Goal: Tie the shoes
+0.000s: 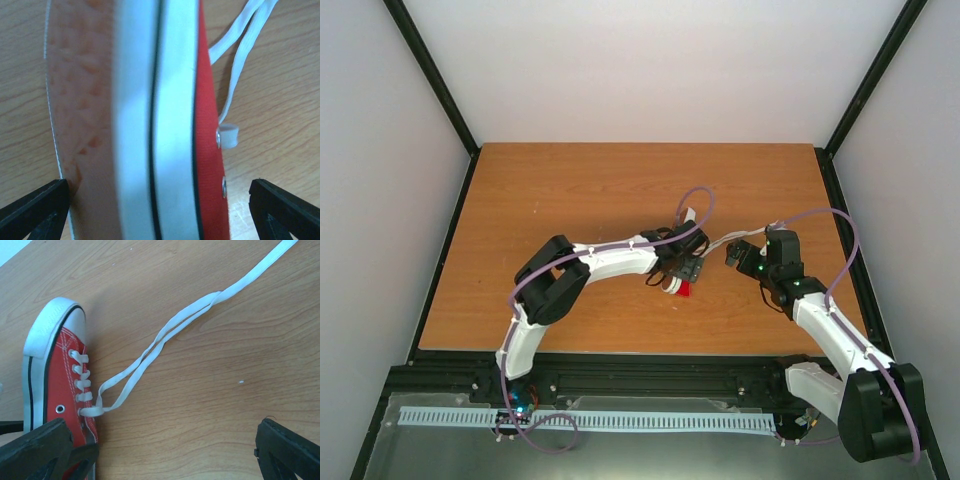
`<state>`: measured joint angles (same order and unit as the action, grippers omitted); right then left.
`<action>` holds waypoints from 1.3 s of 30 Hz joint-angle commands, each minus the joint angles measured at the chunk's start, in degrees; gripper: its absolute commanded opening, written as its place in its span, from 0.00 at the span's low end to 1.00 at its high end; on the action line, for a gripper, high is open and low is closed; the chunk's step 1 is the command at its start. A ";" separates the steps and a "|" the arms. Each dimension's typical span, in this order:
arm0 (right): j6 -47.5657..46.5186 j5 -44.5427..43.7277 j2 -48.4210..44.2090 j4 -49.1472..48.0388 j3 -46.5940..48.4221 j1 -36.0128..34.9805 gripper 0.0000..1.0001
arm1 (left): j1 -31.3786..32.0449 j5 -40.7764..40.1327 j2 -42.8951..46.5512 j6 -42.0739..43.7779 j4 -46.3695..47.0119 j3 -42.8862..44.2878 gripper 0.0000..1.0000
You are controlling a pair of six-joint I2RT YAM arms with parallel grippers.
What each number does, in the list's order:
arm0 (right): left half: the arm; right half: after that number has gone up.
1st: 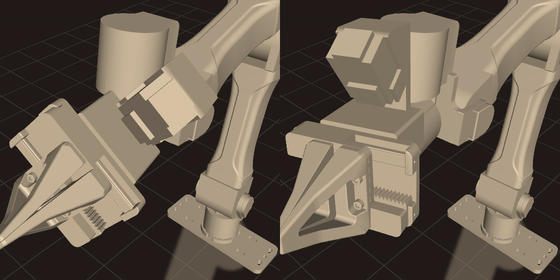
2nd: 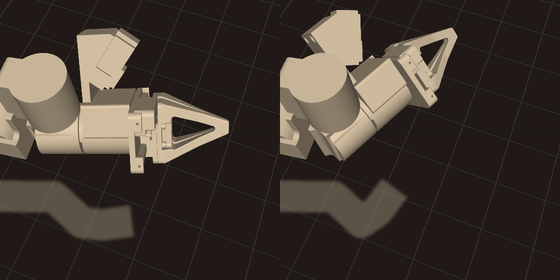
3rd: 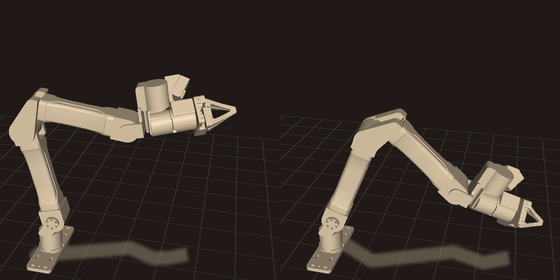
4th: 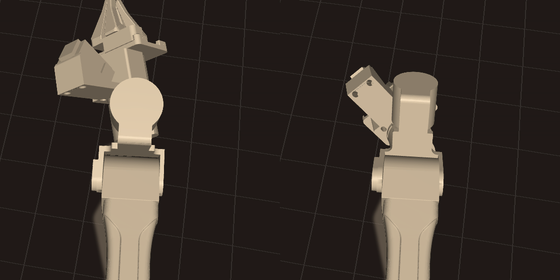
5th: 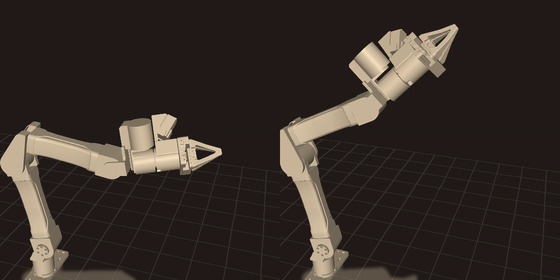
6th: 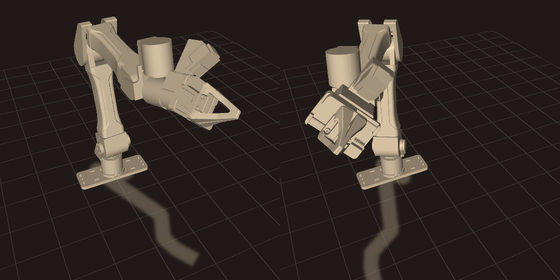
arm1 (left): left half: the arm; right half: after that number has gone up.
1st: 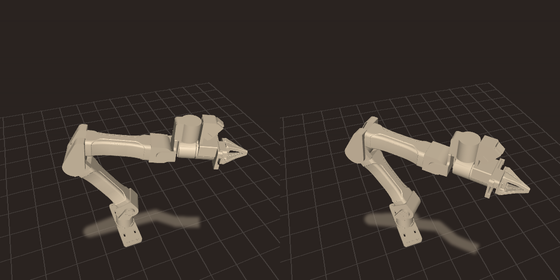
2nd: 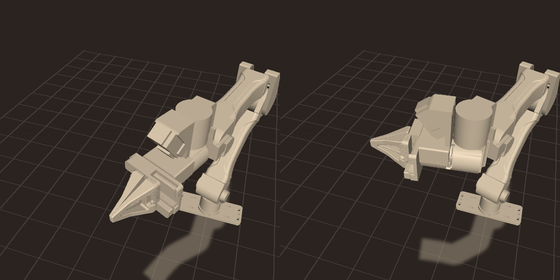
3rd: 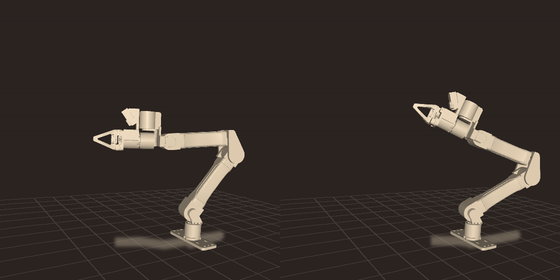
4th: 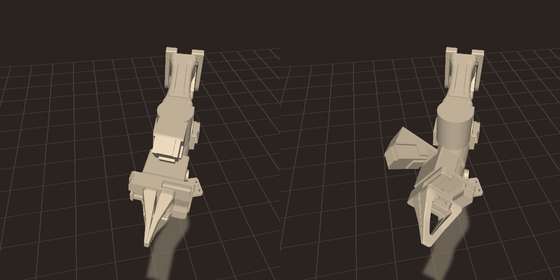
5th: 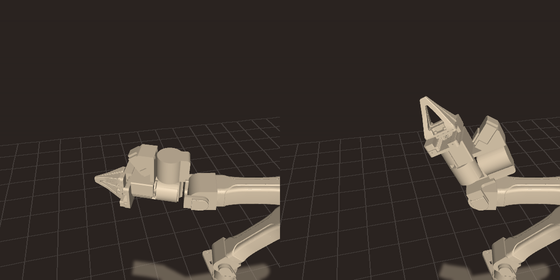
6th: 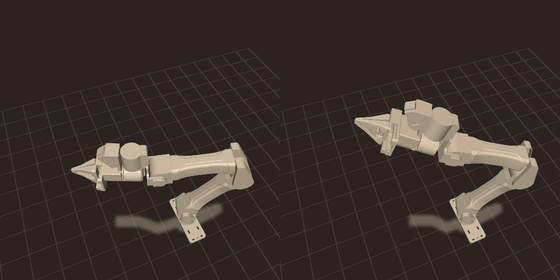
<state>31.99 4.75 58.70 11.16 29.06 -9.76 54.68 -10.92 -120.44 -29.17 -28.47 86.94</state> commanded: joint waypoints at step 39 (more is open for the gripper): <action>1.31 12.17 6.28 -3.48 -0.40 0.45 1.00 | -6.48 16.91 22.54 -20.62 26.59 -37.85 0.45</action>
<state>34.06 15.46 63.92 9.15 27.86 -9.61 48.95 7.29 -100.09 -50.70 -2.00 50.92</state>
